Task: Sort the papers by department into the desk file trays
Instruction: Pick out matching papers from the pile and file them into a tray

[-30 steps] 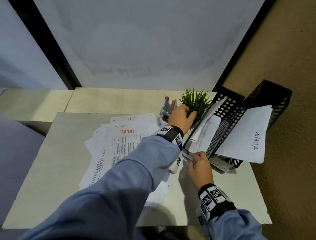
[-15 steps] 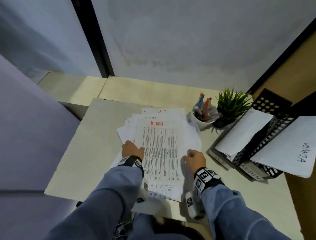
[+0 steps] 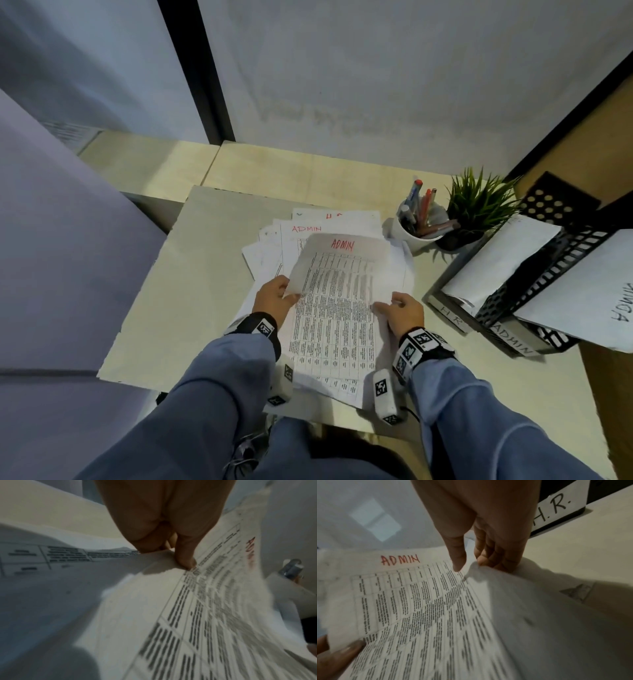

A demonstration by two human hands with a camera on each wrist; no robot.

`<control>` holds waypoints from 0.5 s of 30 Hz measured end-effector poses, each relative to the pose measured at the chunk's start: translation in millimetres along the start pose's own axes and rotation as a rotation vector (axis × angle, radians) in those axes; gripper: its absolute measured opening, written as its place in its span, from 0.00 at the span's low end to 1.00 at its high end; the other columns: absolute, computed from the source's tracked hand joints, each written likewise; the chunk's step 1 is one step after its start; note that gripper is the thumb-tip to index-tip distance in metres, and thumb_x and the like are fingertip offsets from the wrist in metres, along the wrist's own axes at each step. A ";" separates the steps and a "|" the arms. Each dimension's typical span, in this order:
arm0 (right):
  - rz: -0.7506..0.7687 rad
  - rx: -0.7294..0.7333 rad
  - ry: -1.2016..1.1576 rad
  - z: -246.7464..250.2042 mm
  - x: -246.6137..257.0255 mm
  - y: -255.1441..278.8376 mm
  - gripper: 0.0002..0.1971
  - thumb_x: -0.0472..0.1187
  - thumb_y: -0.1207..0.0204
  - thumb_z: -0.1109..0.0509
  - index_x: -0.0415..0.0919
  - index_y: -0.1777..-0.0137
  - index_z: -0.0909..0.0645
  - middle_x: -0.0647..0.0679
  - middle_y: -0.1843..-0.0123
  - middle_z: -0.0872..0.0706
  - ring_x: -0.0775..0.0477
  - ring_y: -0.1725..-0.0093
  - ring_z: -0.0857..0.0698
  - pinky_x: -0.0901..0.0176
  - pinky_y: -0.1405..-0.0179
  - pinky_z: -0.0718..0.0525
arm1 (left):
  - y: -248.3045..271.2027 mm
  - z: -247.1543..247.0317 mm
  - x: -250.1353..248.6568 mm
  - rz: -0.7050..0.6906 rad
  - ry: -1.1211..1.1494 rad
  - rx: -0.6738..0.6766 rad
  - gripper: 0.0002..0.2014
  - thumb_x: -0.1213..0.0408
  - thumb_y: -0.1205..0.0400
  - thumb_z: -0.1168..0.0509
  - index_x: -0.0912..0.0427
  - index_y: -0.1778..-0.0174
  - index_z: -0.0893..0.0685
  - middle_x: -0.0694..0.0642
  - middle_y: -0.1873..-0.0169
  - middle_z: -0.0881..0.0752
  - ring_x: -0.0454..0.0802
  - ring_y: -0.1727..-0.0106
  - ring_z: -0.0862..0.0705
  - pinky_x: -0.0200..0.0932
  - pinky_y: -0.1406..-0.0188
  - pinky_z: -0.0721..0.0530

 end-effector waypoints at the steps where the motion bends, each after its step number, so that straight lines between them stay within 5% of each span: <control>1: -0.001 -0.014 -0.047 0.7 1.8 1.5 0.14 0.35 0.35 0.22 0.35 0.53 0.22 0.42 0.54 0.19 0.43 0.54 0.20 0.53 0.51 0.20 | 0.4 0.3 0.9 0.020 0.045 0.011 0.11 0.69 0.27 0.28 0.50 0.65 0.22 0.59 0.54 0.10 0.55 0.54 0.13 0.49 0.53 0.15; 5: 0.036 -0.107 -0.143 8.2 13.1 3.8 0.11 0.34 0.31 0.24 0.32 0.68 0.24 0.40 0.68 0.19 0.45 0.67 0.24 0.62 0.72 0.26 | -0.4 4.2 1.7 0.094 0.191 -0.044 0.16 0.66 0.38 0.19 0.54 0.67 0.23 0.57 0.63 0.14 0.59 0.58 0.15 0.54 0.52 0.15; 10: 0.114 -0.112 -0.132 8.6 13.4 -7.7 0.14 0.38 0.25 0.30 0.28 0.45 0.22 0.34 0.50 0.15 0.39 0.52 0.17 0.52 0.49 0.20 | -2.2 10.8 2.0 0.073 0.296 -0.114 0.06 0.62 0.28 0.25 0.55 0.60 0.14 0.60 0.57 0.10 0.63 0.52 0.12 0.64 0.44 0.15; 13: 0.112 -0.137 -0.137 11.1 7.8 -9.7 0.19 0.41 0.30 0.26 0.22 0.58 0.22 0.27 0.65 0.21 0.41 0.65 0.21 0.54 0.58 0.20 | -5.3 15.8 2.3 0.062 0.272 -0.146 0.06 0.63 0.26 0.26 0.57 0.65 0.16 0.62 0.58 0.10 0.63 0.54 0.12 0.64 0.45 0.15; 15: 0.089 -0.141 -0.158 14.0 6.0 -9.5 0.15 0.40 0.34 0.23 0.29 0.69 0.24 0.37 0.72 0.28 0.47 0.68 0.28 0.57 0.64 0.26 | -4.7 16.6 -2.6 0.058 0.273 -0.146 0.07 0.64 0.25 0.27 0.58 0.67 0.16 0.63 0.59 0.10 0.63 0.55 0.12 0.62 0.47 0.14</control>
Point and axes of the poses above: each hand's wrist, its own y-axis away from the middle knuckle, its own z-axis out of the back of the hand, x = y × z, the point moved 5 cm from there along -y, towards the middle knuckle
